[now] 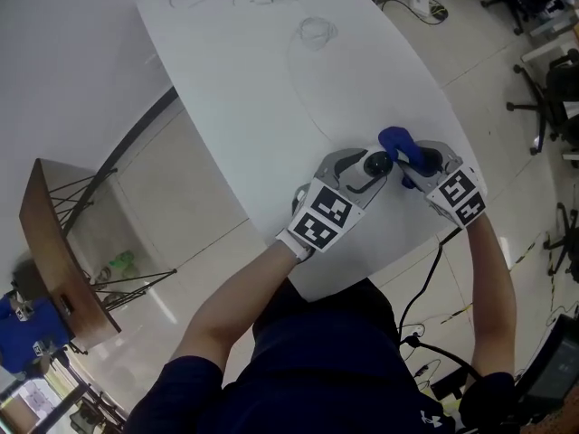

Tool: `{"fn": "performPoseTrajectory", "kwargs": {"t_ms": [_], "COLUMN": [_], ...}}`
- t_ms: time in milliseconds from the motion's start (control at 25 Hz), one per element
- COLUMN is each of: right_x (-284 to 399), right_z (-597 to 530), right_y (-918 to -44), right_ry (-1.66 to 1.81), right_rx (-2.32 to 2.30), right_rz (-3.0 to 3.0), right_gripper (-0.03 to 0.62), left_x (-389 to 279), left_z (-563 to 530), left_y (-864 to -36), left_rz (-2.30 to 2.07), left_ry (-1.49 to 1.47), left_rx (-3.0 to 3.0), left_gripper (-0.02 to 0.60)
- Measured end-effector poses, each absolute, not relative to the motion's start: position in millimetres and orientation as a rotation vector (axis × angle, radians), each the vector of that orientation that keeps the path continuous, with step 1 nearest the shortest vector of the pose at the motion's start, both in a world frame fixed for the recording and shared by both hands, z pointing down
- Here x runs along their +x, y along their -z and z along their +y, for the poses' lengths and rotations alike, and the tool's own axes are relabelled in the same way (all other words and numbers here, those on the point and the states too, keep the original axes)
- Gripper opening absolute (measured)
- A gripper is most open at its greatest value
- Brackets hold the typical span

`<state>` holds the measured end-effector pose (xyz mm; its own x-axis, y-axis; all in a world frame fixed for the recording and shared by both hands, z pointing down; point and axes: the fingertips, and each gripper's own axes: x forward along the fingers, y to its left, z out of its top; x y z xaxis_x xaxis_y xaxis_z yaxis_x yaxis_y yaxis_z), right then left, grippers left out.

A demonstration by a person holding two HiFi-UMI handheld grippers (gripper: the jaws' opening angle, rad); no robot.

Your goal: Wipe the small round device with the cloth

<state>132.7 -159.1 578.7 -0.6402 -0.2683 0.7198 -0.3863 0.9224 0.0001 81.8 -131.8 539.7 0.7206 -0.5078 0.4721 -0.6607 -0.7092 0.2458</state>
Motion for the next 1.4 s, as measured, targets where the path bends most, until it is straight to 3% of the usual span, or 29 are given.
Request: {"fn": "performPoseTrajectory", "kwargs": {"t_ms": [80,280,560,800,1400], "right_x": [130,130,106,93,107], "right_z": [-159,-163,-147,-133,-178], "right_y": [-586,-599,-521,-514,-610], "right_ry": [-0.198,-0.116,0.374,0.613,0.186], "right_rx": [0.453,0.438,0.305,0.082,-0.207], "right_rz": [-2.288,-2.217,-2.239,-2.133,-2.035], "right_gripper": [0.13,0.13,0.129,0.129,0.127], "left_x": [83,85,80,81,85], "left_z": [-134,-134,-134,-133,-135], "left_y": [-545,-547,-550,-548,-546], "left_rz": [-0.902,-0.927,-0.908,-0.918,-0.909], "left_ry": [-0.55,-0.543,-0.547,-0.549,-0.504], "left_rx": [2.52,2.527,2.502,2.507,2.538], "left_gripper": [0.191,0.195,0.195,0.193,0.195]}}
